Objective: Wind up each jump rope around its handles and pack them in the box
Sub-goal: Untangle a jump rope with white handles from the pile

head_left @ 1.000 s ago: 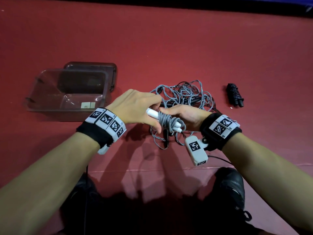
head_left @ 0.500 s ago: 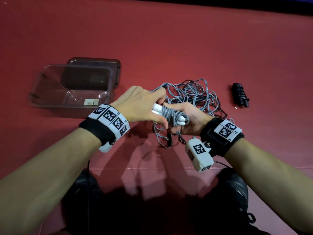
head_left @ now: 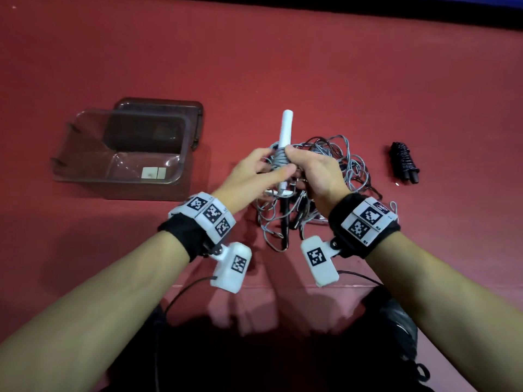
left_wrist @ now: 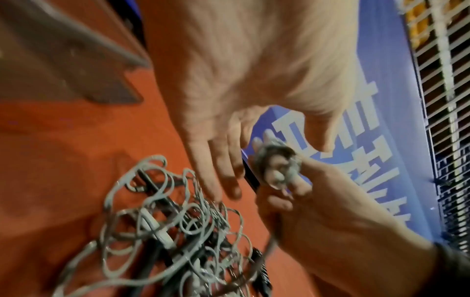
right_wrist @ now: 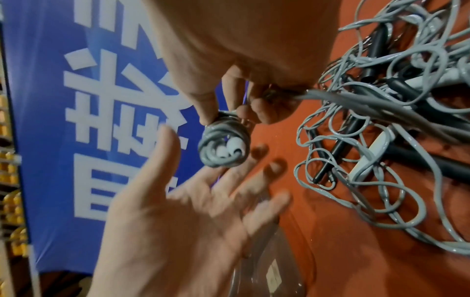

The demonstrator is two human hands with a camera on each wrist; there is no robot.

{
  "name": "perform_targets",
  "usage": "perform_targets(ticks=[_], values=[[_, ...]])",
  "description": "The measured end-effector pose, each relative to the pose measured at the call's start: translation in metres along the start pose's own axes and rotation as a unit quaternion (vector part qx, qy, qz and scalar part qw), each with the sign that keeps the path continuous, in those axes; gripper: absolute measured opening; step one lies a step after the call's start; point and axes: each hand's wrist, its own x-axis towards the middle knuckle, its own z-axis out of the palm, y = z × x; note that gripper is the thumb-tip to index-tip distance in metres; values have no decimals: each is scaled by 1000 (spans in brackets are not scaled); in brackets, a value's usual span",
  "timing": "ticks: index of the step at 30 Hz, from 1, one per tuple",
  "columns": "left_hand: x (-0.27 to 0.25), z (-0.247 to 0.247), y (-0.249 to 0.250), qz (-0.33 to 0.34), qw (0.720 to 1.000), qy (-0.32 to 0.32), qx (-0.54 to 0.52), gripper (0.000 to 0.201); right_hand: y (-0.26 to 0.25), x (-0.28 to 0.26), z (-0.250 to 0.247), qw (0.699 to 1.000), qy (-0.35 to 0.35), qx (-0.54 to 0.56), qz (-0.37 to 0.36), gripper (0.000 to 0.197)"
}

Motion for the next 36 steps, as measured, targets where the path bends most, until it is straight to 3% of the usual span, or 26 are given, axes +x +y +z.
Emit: perform_targets(ticks=[2,4,7,10,12,18,21,25,28,32,36], values=[[2,9,0,50,997,63,17,49,1,-4,5,1000,11,-11,-19,23],[3,8,1,57,995,77,-10,32,-1,-6,6,1000,22,-21,-6,23],[3,-4,5,14,996,8,-85,31,-8,-6,2,999,2,-42,11,25],[0,-9,10,-28,985,-46,-162,28,-17,-6,-3,997,-37,-71,-8,10],[-1,-12,11,-33,983,-47,-176,26,-23,-4,-4,992,-54,-108,-23,8],[3,-13,7,-44,977,-44,-206,19,-26,2,-14,955,-116,-253,-99,32],[2,-12,8,-39,972,-44,-230,23,-22,3,-17,947,-97,-265,-154,30],[4,-12,12,-34,970,-6,-242,27,-15,7,-20,861,16,-402,-311,16],[4,-11,12,-44,966,14,-256,25,-13,4,-20,793,-20,-504,-340,23],[4,-8,9,-49,962,45,-263,26,-12,3,-18,664,-4,-635,-394,43],[5,-2,5,-60,964,67,-249,24,-10,5,-16,613,-36,-659,-434,37]])
